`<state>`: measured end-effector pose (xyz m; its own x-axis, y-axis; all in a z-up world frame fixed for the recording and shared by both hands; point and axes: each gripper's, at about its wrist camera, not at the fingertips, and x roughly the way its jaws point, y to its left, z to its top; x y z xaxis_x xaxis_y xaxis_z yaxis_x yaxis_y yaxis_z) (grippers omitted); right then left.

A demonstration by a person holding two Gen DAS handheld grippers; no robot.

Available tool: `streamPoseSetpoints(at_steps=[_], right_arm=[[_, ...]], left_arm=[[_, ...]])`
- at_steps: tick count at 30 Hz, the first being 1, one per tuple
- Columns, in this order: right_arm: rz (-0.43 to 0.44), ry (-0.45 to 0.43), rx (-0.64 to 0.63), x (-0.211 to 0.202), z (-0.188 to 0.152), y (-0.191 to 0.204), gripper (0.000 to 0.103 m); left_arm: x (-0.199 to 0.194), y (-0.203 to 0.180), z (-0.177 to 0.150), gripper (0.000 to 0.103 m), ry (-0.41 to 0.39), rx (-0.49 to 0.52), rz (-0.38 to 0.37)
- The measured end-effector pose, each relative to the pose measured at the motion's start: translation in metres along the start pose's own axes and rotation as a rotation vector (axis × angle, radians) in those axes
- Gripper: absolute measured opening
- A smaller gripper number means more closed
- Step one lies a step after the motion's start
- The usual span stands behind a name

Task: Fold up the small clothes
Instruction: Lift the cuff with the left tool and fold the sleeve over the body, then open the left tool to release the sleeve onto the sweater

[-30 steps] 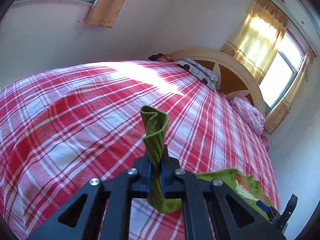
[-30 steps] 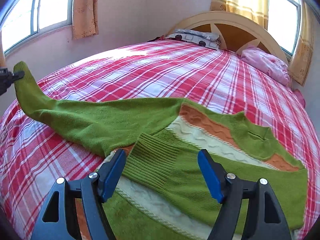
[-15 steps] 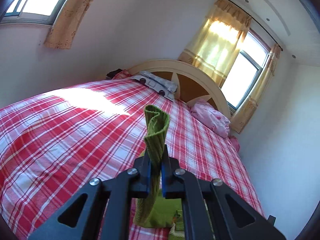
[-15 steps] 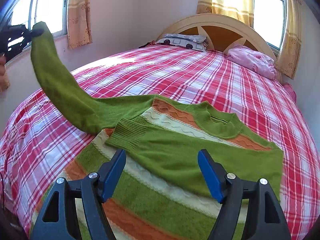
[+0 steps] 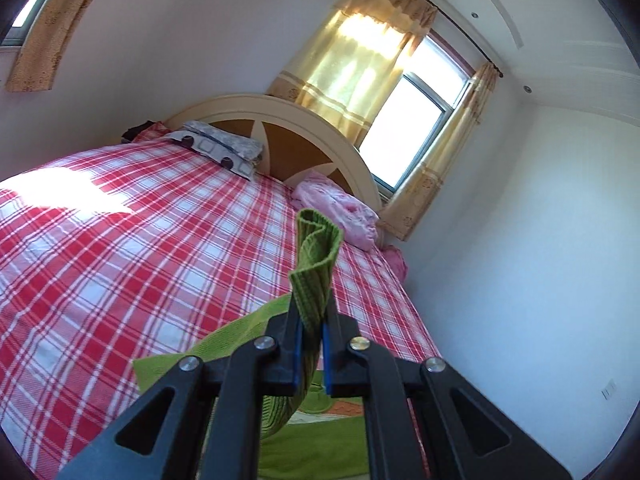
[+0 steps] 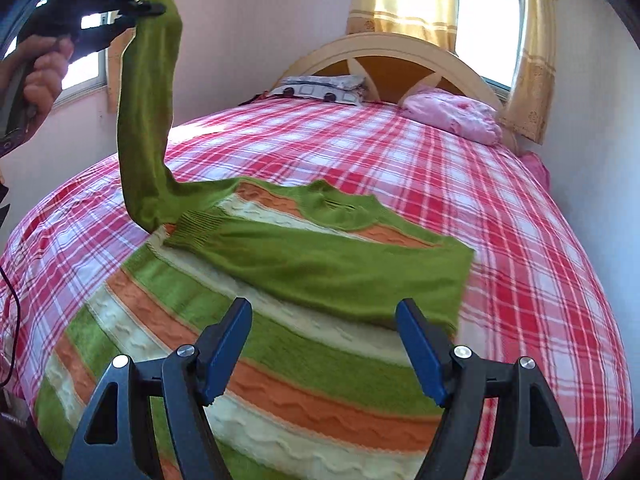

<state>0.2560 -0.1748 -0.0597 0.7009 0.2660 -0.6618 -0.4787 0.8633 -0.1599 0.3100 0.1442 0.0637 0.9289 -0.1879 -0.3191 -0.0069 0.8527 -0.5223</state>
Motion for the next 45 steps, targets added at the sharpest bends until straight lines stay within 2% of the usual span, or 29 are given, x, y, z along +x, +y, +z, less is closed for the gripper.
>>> streamPoseSetpoints(at_steps=[6,11,19,24,29,34,35,38,40,41,42,43,44,45], right_arm=[[-0.027,0.015,0.043,-0.017,-0.033,-0.029,0.075],[-0.037,0.046,0.063,-0.017,-0.057,-0.041,0.075],[-0.045,0.071,0.101,-0.019,-0.086,-0.053,0.075],[-0.039,0.086,0.155,-0.014,-0.101,-0.062,0.075],[-0.032,0.114,0.16,-0.009,-0.107,-0.062,0.075],[-0.033,0.126,0.171,-0.006,-0.109,-0.064,0.075],[-0.031,0.129,0.172,-0.005,-0.109,-0.064,0.075],[-0.024,0.142,0.177,-0.002,-0.11,-0.066,0.076],[-0.021,0.151,0.19,0.0,-0.111,-0.068,0.076],[-0.019,0.152,0.196,0.0,-0.111,-0.069,0.076],[-0.017,0.148,0.206,-0.001,-0.111,-0.071,0.076],[-0.012,0.14,0.221,-0.004,-0.111,-0.074,0.076],[-0.01,0.134,0.229,-0.006,-0.11,-0.076,0.076],[-0.004,0.123,0.237,-0.009,-0.107,-0.078,0.076]], left_arm=[[0.041,-0.042,-0.031,0.008,0.057,0.036,-0.031],[0.075,-0.074,-0.073,0.008,0.112,0.076,-0.042],[0.139,-0.124,-0.154,0.008,0.28,0.17,-0.044],[0.165,-0.138,-0.193,0.008,0.36,0.235,-0.008],[0.173,-0.149,-0.221,0.008,0.394,0.313,0.013],[0.181,-0.149,-0.243,0.01,0.448,0.371,-0.009],[0.18,-0.152,-0.246,0.012,0.466,0.385,-0.024],[0.167,-0.155,-0.243,0.033,0.491,0.409,-0.07],[0.143,-0.154,-0.232,0.057,0.443,0.441,-0.102],[0.127,-0.151,-0.224,0.066,0.4,0.464,-0.105],[0.111,-0.147,-0.217,0.079,0.36,0.484,-0.104],[0.097,-0.139,-0.21,0.087,0.319,0.511,-0.086],[0.086,-0.13,-0.204,0.092,0.288,0.539,-0.054],[0.076,-0.118,-0.198,0.099,0.262,0.571,-0.001]])
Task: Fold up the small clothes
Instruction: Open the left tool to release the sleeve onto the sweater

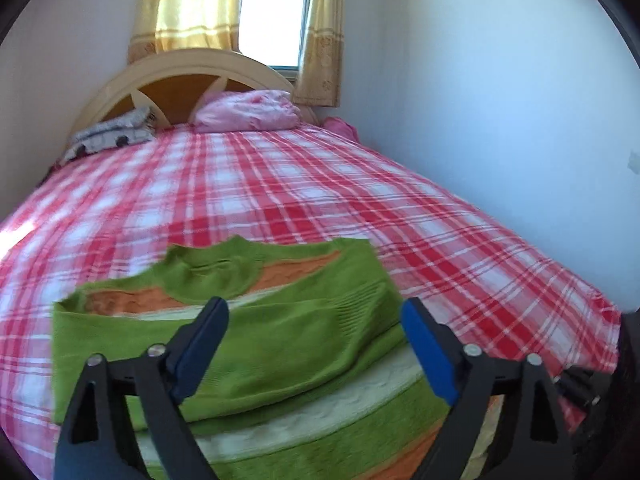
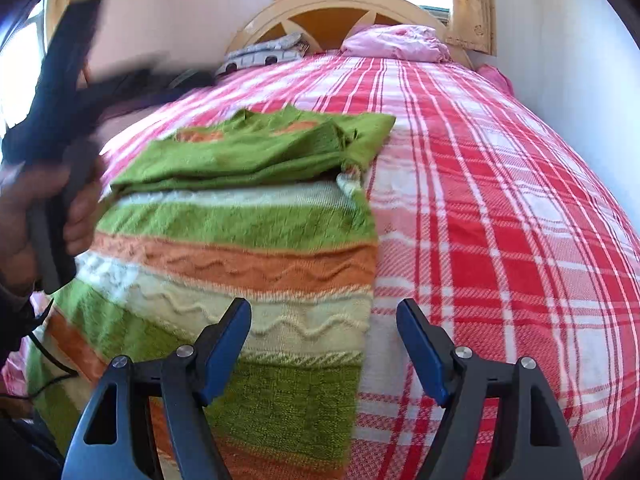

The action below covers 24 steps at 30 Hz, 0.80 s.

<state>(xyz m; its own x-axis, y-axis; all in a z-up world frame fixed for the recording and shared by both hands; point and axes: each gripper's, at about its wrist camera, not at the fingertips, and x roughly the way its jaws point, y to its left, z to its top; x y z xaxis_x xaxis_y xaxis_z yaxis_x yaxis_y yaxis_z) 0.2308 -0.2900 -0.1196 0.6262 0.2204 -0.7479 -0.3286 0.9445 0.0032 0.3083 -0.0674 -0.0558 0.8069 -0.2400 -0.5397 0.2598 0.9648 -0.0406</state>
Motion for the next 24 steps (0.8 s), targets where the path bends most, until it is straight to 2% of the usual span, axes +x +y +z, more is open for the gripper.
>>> streamPoseSetpoints(at_steps=[2,5,8,9,11,13,15,17,18,19,24], right_arm=[[0.037,-0.019,0.02,-0.006,0.013,-0.002,0.076],[0.127,-0.051,0.083,-0.005,0.045,-0.005,0.076],[0.15,-0.07,0.104,0.01,0.08,-0.001,0.076],[0.161,-0.061,0.12,0.022,0.096,0.0,0.076],[0.114,-0.049,0.145,0.044,0.119,-0.001,0.075],[0.075,-0.009,0.162,0.07,0.138,0.008,0.068],[0.073,0.044,0.184,0.092,0.149,0.011,0.064],[0.098,0.114,0.226,0.116,0.152,0.007,0.036],[0.11,0.139,0.241,0.123,0.15,0.006,0.011],[0.12,0.148,0.233,0.126,0.147,0.008,0.004],[0.037,0.075,0.113,0.096,0.129,0.02,0.002]], left_arm=[[-0.013,0.031,-0.011,0.101,-0.008,0.061,0.155],[-0.014,0.081,-0.029,0.101,0.049,0.107,0.384],[-0.014,0.132,-0.044,0.101,0.109,0.011,0.488],[-0.014,0.148,-0.049,0.101,0.117,-0.044,0.5],[-0.012,0.169,-0.06,0.101,0.132,-0.132,0.509],[-0.006,0.178,-0.068,0.101,0.147,-0.183,0.507],[-0.002,0.179,-0.074,0.101,0.159,-0.215,0.482],[-0.003,0.178,-0.078,0.101,0.165,-0.21,0.467],[-0.003,0.175,-0.077,0.101,0.163,-0.205,0.463],[-0.003,0.177,-0.077,0.101,0.158,-0.203,0.452],[-0.003,0.184,-0.083,0.101,0.173,-0.216,0.403]])
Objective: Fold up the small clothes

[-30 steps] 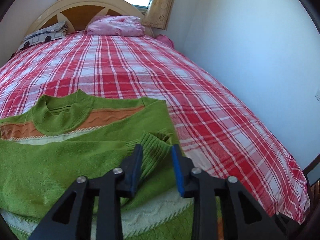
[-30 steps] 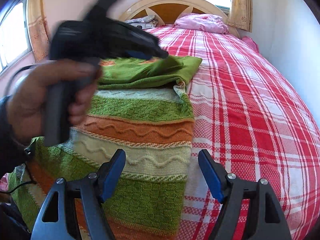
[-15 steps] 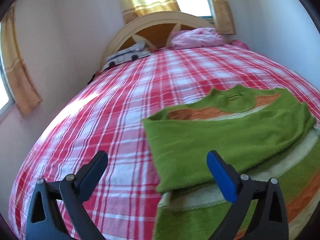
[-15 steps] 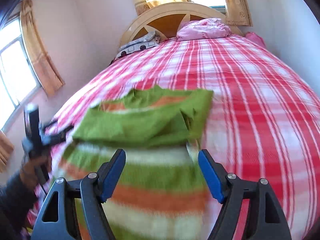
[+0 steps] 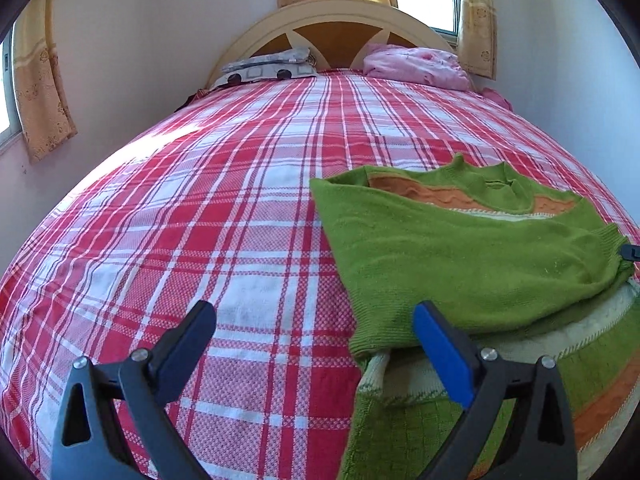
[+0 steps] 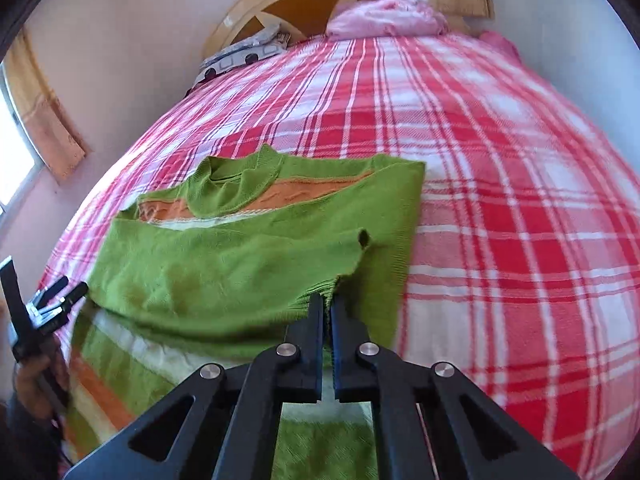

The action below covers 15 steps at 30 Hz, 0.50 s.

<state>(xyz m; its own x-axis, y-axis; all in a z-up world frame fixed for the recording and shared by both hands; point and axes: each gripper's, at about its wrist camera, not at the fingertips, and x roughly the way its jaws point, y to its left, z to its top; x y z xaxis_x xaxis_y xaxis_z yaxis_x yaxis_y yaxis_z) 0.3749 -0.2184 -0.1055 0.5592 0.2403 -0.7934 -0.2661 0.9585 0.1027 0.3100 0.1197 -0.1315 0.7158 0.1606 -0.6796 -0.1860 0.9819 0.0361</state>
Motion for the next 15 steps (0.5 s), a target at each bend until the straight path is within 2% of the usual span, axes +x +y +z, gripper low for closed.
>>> streamPoseSetpoints(at_steps=[3,6,8,9,10,12,13,15], right_arm=[[-0.052,-0.034,-0.009,-0.01,-0.007,-0.007,0.002],[-0.037,0.005,0.019,-0.001,-0.01,-0.015,0.002],[-0.053,-0.005,0.026,0.0,-0.01,-0.017,0.003],[-0.054,-0.005,0.045,-0.001,-0.01,-0.019,0.012],[-0.078,0.001,0.068,-0.003,-0.008,-0.021,0.037],[-0.171,-0.022,0.061,-0.012,-0.005,-0.017,0.07],[-0.167,-0.074,0.038,-0.022,-0.002,-0.009,0.07],[-0.129,-0.101,-0.01,-0.028,0.005,0.008,0.07]], left_arm=[[0.004,0.003,-0.001,0.101,0.012,-0.009,-0.015],[0.003,0.0,-0.001,0.101,0.012,0.003,-0.009],[0.0,0.0,0.001,0.101,0.006,0.004,-0.009],[-0.002,0.001,0.003,0.101,0.001,0.004,-0.009],[-0.004,0.002,0.005,0.101,-0.008,0.005,-0.004],[-0.007,0.007,0.012,0.101,-0.033,0.002,0.012],[-0.008,0.009,0.016,0.101,-0.047,0.0,0.021],[-0.005,0.01,0.022,0.101,-0.049,0.004,0.033]])
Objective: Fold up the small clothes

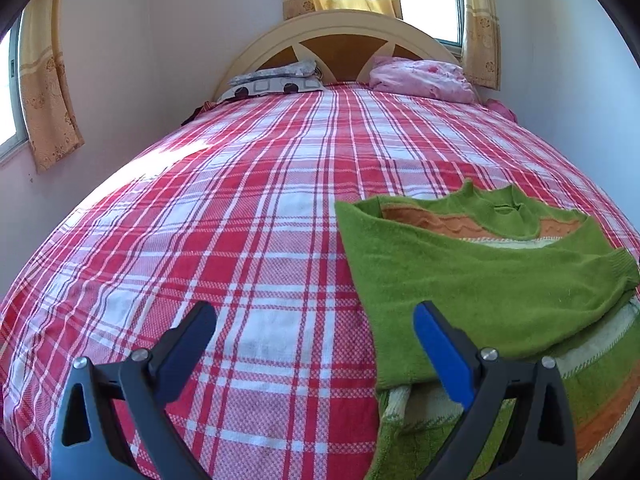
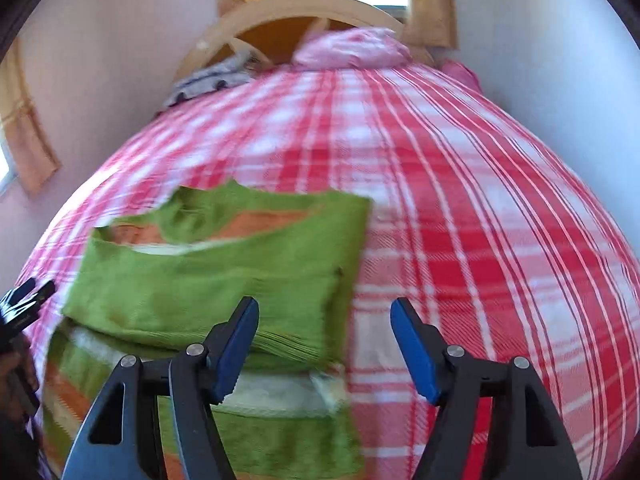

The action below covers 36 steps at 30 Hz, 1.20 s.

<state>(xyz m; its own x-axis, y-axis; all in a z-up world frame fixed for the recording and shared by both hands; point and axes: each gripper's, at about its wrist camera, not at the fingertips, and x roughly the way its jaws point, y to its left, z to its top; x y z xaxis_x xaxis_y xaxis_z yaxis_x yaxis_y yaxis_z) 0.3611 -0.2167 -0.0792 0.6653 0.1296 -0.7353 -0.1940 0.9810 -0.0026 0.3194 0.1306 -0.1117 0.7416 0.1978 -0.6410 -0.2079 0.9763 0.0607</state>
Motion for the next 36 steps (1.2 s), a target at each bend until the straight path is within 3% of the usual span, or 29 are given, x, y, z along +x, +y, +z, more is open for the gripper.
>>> streamPoseSetpoints(at_steps=[4,5,8,13,27,36], right_arm=[[0.146,0.063,-0.099,0.021,0.01,0.043,0.068],[0.149,0.098,-0.108,0.031,0.009,0.049,0.068],[0.078,0.197,-0.113,0.066,-0.004,0.049,0.054],[0.05,0.141,-0.141,0.06,-0.022,0.033,0.052],[0.025,0.107,-0.122,0.061,-0.028,0.027,0.052],[-0.032,0.1,-0.144,0.058,-0.028,0.036,0.053]], left_arm=[[0.012,-0.008,-0.001,0.101,0.035,0.02,-0.004],[0.015,-0.013,-0.004,0.101,0.05,0.036,-0.004],[0.022,-0.026,-0.014,0.102,0.088,0.094,0.001],[0.023,-0.039,-0.02,0.103,0.092,0.175,0.028],[0.022,-0.034,-0.024,0.103,0.095,0.152,0.008],[0.007,-0.043,-0.026,0.103,0.045,0.2,0.068]])
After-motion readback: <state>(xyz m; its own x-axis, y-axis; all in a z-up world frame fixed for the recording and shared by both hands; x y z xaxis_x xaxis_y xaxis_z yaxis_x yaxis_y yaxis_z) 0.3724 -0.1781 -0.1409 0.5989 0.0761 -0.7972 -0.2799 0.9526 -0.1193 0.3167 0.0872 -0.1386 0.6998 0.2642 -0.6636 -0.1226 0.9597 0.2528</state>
